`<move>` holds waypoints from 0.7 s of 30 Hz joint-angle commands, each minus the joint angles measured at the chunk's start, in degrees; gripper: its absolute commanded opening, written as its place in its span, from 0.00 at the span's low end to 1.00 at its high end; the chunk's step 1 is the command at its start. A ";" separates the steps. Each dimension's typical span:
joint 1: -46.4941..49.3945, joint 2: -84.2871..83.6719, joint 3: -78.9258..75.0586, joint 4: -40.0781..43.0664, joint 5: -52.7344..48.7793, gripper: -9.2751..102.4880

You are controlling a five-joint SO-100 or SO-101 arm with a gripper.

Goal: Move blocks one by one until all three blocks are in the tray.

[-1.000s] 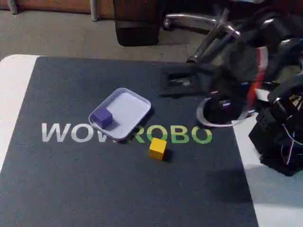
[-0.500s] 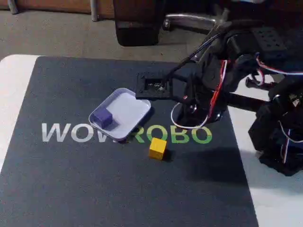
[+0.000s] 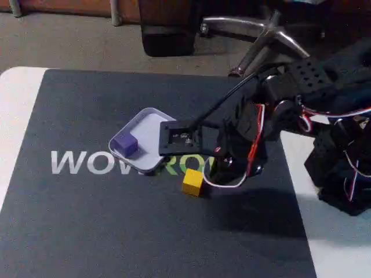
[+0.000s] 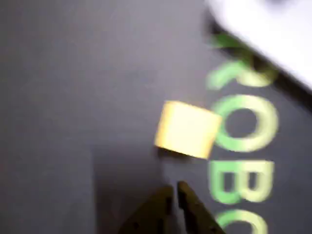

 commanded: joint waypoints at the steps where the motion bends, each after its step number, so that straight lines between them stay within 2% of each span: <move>1: -0.44 -0.79 -3.16 -2.11 2.46 0.07; 21: 4.75 0.09 -1.85 -5.36 5.19 0.19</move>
